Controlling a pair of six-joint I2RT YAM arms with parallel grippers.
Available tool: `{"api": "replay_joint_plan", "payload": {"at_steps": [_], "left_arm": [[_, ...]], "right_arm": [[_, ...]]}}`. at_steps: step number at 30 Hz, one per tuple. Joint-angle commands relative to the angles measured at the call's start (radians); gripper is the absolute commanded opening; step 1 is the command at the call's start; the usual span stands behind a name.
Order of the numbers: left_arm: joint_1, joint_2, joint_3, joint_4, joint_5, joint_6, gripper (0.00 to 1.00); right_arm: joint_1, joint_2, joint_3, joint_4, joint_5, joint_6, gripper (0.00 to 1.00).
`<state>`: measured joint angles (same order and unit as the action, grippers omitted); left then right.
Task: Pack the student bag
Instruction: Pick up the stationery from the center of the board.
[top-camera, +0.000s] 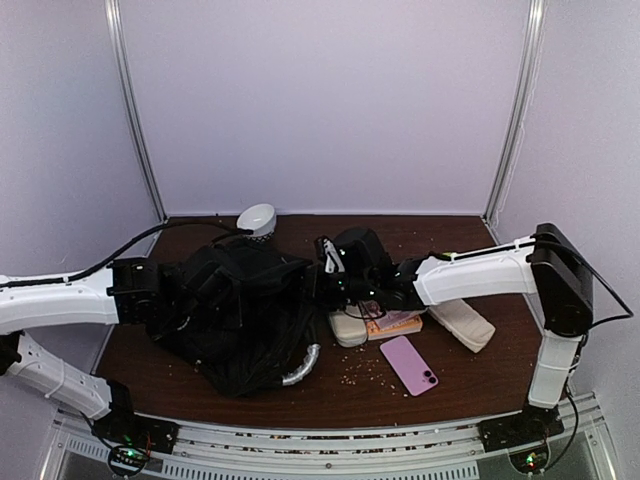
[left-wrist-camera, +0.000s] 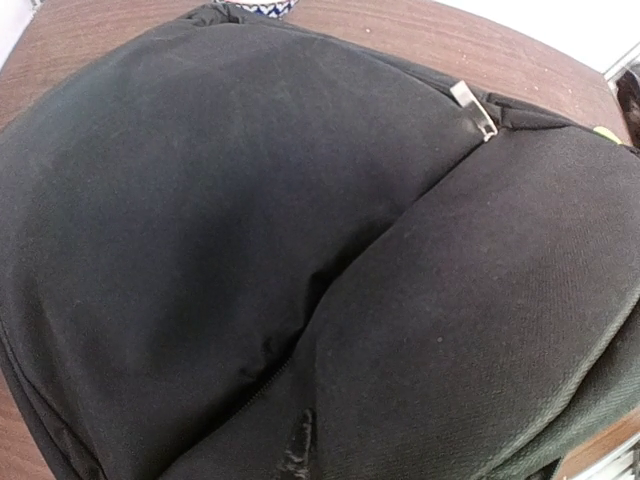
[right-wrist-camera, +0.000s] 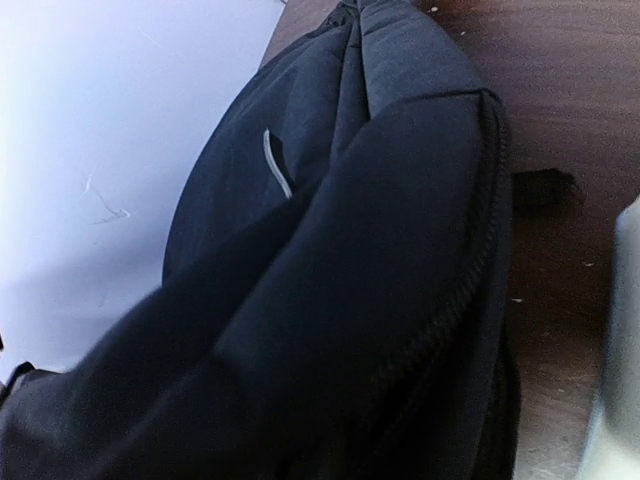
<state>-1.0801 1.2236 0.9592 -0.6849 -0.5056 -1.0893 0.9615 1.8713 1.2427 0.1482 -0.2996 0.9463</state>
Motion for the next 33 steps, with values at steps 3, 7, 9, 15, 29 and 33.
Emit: {"api": "replay_joint_plan", "payload": {"at_steps": [3, 7, 9, 15, 29, 33], "left_arm": [[0.073, 0.027, 0.081, 0.147, 0.034, 0.046, 0.0], [0.134, 0.05, 0.106, 0.171, 0.076, 0.087, 0.0], [0.16, 0.066, 0.113, 0.185, 0.094, 0.106, 0.0], [0.221, 0.062, 0.077, 0.198, 0.109, 0.134, 0.0], [0.293, -0.17, -0.1, 0.147, 0.025, 0.209, 0.0], [0.299, -0.176, -0.13, 0.173, 0.06, 0.204, 0.0]], "right_arm": [[-0.028, -0.242, -0.07, -0.211, 0.157, -0.203, 0.53], [-0.03, -0.381, -0.145, -0.337, 0.299, -0.286, 0.56], [-0.03, -0.457, -0.238, -0.343, 0.416, -0.29, 0.59], [-0.074, -0.518, -0.377, -0.368, 0.481, -0.304, 0.62], [-0.348, -0.686, -0.541, -0.482, 0.518, -0.274, 0.71], [-0.384, -0.71, -0.551, -0.504, 0.543, -0.249, 0.71]]}}
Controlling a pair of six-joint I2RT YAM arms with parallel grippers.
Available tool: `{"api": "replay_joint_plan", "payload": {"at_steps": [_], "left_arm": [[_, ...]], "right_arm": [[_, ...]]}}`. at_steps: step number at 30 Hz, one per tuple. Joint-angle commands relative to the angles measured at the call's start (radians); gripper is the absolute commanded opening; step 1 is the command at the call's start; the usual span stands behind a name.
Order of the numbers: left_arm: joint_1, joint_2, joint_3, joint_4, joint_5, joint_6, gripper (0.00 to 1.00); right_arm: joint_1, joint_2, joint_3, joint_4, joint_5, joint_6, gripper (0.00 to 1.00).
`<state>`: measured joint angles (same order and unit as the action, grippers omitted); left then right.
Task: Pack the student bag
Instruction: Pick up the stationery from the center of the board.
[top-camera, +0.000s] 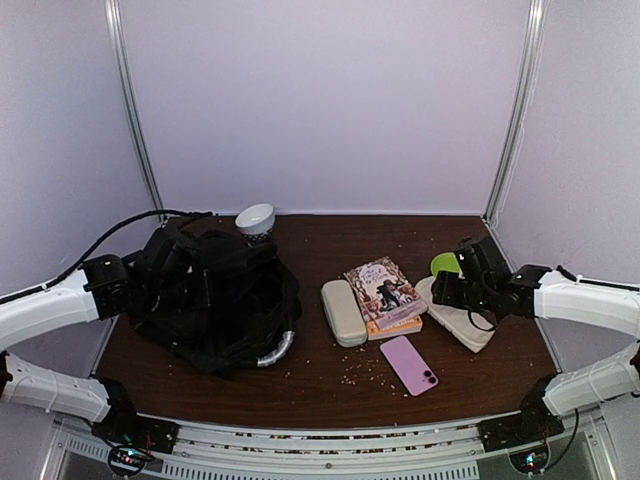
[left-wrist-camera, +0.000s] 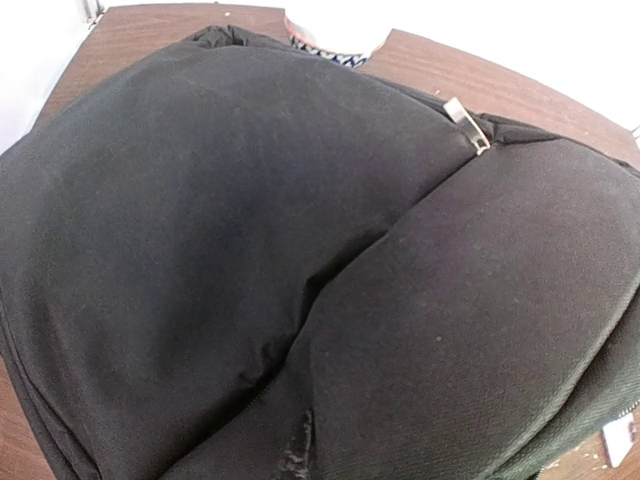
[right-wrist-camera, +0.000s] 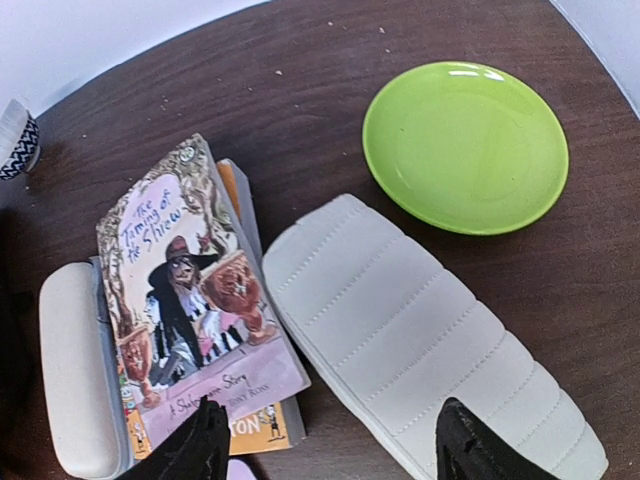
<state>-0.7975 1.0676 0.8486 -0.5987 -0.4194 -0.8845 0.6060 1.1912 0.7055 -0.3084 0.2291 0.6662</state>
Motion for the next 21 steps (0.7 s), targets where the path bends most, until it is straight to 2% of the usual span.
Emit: {"api": "replay_joint_plan", "payload": {"at_steps": [1, 6, 11, 17, 21], "left_arm": [[0.017, -0.017, -0.025, 0.096, -0.013, 0.001, 0.0], [0.017, 0.011, -0.024, 0.12, 0.024, 0.024, 0.0], [0.017, 0.048, -0.001, 0.139, 0.03, 0.055, 0.0], [0.017, 0.095, 0.004, 0.195, 0.083, 0.052, 0.0], [0.017, 0.11, 0.003, 0.206, 0.119, 0.053, 0.0]], "right_arm": [[-0.036, -0.04, -0.017, -0.066, 0.025, 0.032, 0.71], [-0.131, -0.108, -0.06, -0.128, 0.042, 0.059, 0.71], [-0.284, -0.155, -0.156, -0.091, -0.087, 0.115, 0.72], [-0.38, -0.083, -0.173, -0.077, -0.222, 0.105, 0.74], [-0.39, -0.059, -0.196, -0.047, -0.337, 0.115, 0.74]]}}
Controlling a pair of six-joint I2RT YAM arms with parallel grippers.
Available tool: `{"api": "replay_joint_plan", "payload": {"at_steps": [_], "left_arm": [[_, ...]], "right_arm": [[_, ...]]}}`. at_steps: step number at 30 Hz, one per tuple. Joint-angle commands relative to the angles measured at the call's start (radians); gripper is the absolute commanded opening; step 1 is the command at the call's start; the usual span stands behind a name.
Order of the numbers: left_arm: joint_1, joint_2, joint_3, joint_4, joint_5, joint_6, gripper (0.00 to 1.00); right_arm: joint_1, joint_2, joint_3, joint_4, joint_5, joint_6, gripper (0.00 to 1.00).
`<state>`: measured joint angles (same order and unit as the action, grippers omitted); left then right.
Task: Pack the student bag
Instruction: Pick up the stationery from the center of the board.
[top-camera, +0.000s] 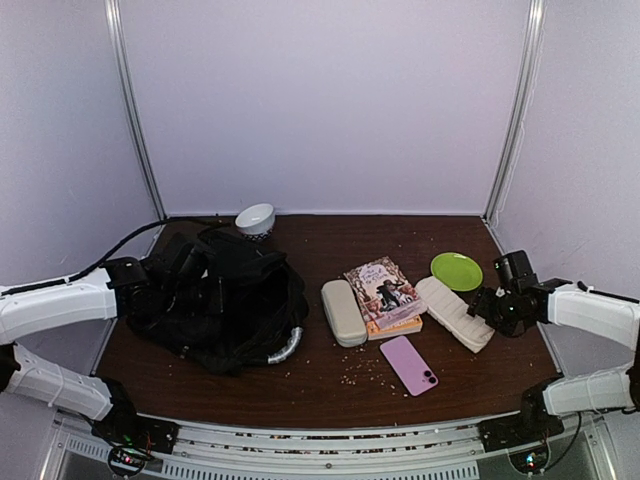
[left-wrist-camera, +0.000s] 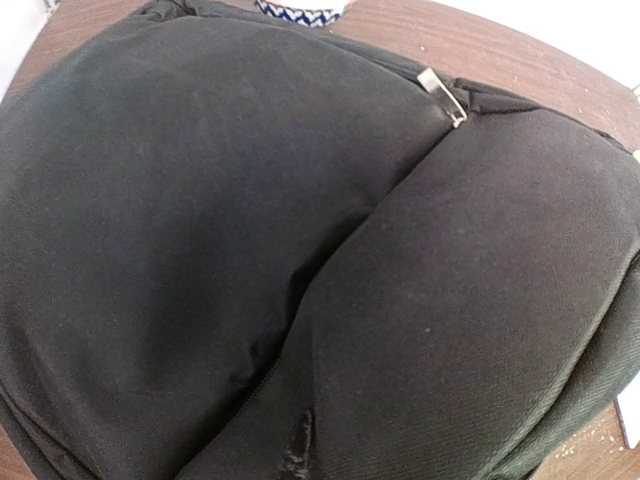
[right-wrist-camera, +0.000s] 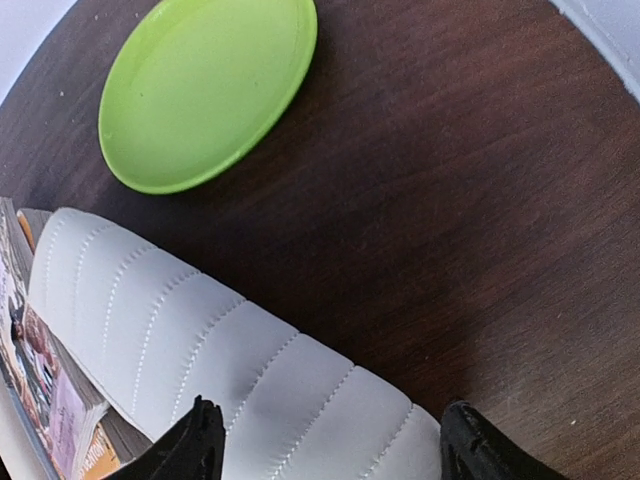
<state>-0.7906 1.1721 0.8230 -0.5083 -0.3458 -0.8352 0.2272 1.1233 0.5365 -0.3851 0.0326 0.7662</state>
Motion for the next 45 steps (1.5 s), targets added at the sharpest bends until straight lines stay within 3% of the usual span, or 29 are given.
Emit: {"api": "replay_joint_plan", "payload": {"at_steps": [1, 6, 14, 16, 17, 23, 30, 36, 41, 45], "left_arm": [[0.01, 0.005, 0.027, 0.116, 0.048, 0.005, 0.0], [0.01, -0.007, 0.013, 0.119, 0.053, 0.025, 0.0], [0.01, -0.023, -0.012, 0.136, 0.064, 0.036, 0.0], [0.009, -0.024, -0.014, 0.134, 0.065, 0.041, 0.0], [0.01, -0.024, -0.016, 0.134, 0.065, 0.045, 0.0], [0.01, -0.023, -0.017, 0.141, 0.08, 0.05, 0.0], [0.01, -0.038, -0.026, 0.139, 0.089, 0.047, 0.0], [0.01, -0.042, -0.021, 0.124, 0.093, 0.047, 0.0], [0.01, -0.042, -0.016, 0.117, 0.094, 0.049, 0.0], [0.01, -0.033, -0.012, 0.117, 0.1, 0.045, 0.0]], "right_arm": [[-0.01, 0.0, -0.042, 0.043, -0.173, 0.025, 0.73], [0.064, -0.057, -0.062, 0.013, -0.241, 0.067, 0.69], [0.144, -0.182, -0.012, -0.188, -0.076, -0.028, 0.74], [0.18, -0.154, -0.001, -0.218, -0.068, -0.064, 0.78], [0.199, -0.132, 0.005, -0.228, -0.063, -0.077, 0.86], [0.303, -0.056, 0.034, -0.221, -0.051, -0.107, 0.98], [0.304, 0.033, 0.04, -0.215, 0.033, -0.117, 1.0], [0.304, 0.116, 0.068, -0.142, 0.002, -0.139, 0.92], [0.304, 0.125, 0.07, -0.093, -0.027, -0.173, 0.77], [0.305, 0.094, 0.07, -0.085, -0.045, -0.183, 0.59]]}}
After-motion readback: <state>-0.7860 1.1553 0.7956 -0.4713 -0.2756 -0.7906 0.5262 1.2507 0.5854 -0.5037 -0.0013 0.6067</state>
